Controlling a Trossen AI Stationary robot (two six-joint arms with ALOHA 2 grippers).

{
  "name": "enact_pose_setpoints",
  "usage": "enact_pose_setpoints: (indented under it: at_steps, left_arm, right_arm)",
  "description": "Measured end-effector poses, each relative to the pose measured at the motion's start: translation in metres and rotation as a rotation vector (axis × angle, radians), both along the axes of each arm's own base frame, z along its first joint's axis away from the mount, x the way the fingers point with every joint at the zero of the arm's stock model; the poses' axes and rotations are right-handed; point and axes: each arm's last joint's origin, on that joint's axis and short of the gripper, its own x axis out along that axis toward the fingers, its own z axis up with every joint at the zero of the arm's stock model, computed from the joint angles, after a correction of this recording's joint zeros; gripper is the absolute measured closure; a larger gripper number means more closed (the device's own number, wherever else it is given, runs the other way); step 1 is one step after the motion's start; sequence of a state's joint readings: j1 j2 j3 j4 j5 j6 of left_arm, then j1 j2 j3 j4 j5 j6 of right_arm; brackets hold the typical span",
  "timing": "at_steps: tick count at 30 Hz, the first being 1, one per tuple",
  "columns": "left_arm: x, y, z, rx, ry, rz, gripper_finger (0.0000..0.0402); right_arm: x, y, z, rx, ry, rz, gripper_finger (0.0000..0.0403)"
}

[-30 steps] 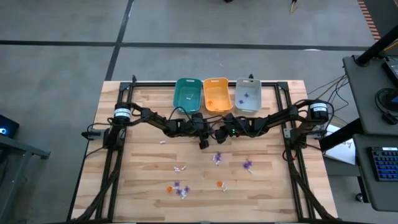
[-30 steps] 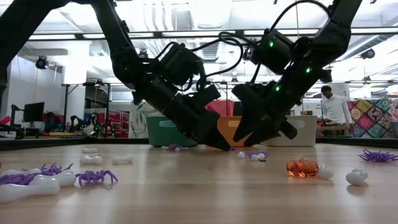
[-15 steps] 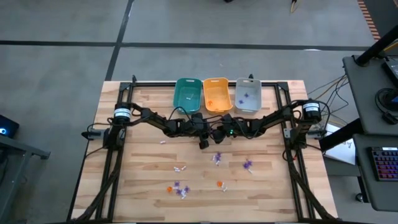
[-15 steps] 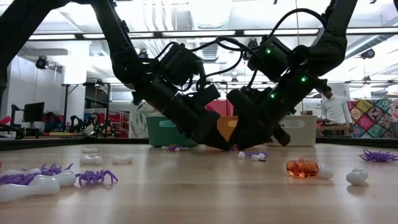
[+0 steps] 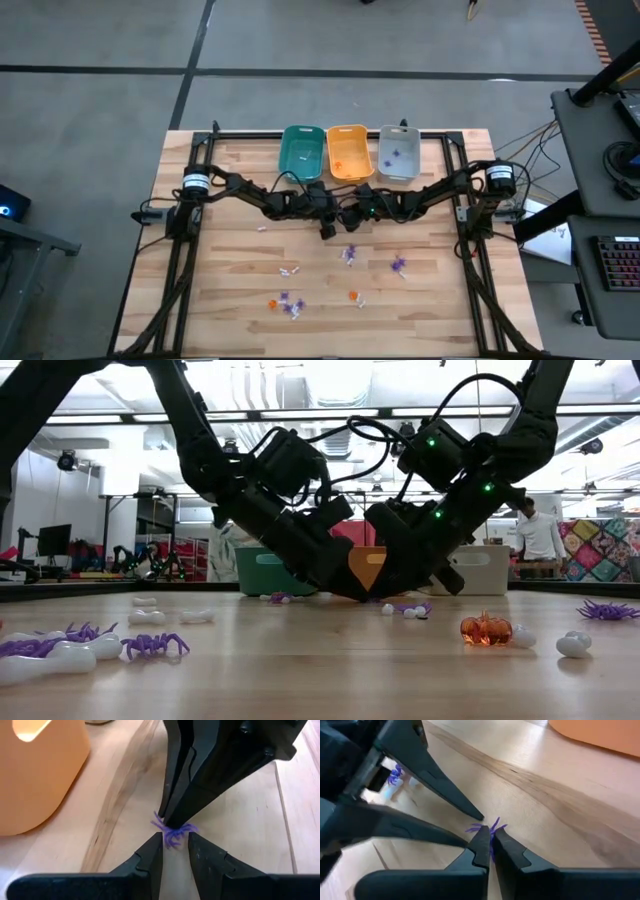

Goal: Sort Halloween decoration
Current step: Put the purple spider toy into the gray bin

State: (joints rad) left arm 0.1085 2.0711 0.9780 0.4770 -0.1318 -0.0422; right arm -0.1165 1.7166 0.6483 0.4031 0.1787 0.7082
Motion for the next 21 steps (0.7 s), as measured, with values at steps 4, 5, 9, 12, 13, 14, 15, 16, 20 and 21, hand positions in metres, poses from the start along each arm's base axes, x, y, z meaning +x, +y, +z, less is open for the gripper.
enact_pose_setpoints:
  at_steps: [4,5,9,12,13,14,15,16,20,21]
  left_arm:
    - [-0.002,0.0,0.009,0.004,0.001,-0.003,0.0325]
    - [-0.002,0.0,0.011,0.006,0.002,-0.004,0.0325]
    - [-0.004,0.0,0.018,0.008,0.006,-0.007,0.0325]
    - [-0.005,-0.001,0.026,0.008,0.007,-0.007,0.0325]
    - [-0.006,-0.001,0.029,0.009,0.003,-0.007,0.0325]
    - [-0.006,-0.001,0.033,0.013,-0.007,-0.009,0.0325]
    - [-0.006,-0.001,0.036,0.017,-0.007,-0.012,0.0325]
    - [-0.007,-0.001,0.039,0.021,-0.01,-0.014,0.0325]
    - [-0.01,-0.001,0.053,0.03,-0.022,-0.02,0.0325]
    - [-0.011,-0.001,0.058,0.032,-0.036,-0.02,0.0325]
  right_arm:
    - [-0.002,0.0,0.005,-0.017,0.004,0.009,0.0394]
    - [-0.002,0.0,0.007,-0.024,0.002,0.013,0.0394]
    - [-0.005,0.0,0.014,-0.042,0.017,0.013,0.0394]
    - [-0.009,0.0,0.018,-0.046,0.036,0.01,0.0394]
    - [-0.01,0.0,0.02,-0.048,0.04,0.012,0.0394]
    - [-0.01,0.001,0.022,-0.052,0.041,0.013,0.0394]
    - [-0.011,0.001,0.025,-0.058,0.035,0.016,0.0394]
    - [-0.011,0.001,0.027,-0.063,0.031,0.02,0.0394]
    - [-0.013,0.001,0.039,-0.078,-0.003,0.029,0.0394]
    - [-0.014,0.001,0.042,-0.08,-0.008,0.029,0.0394]
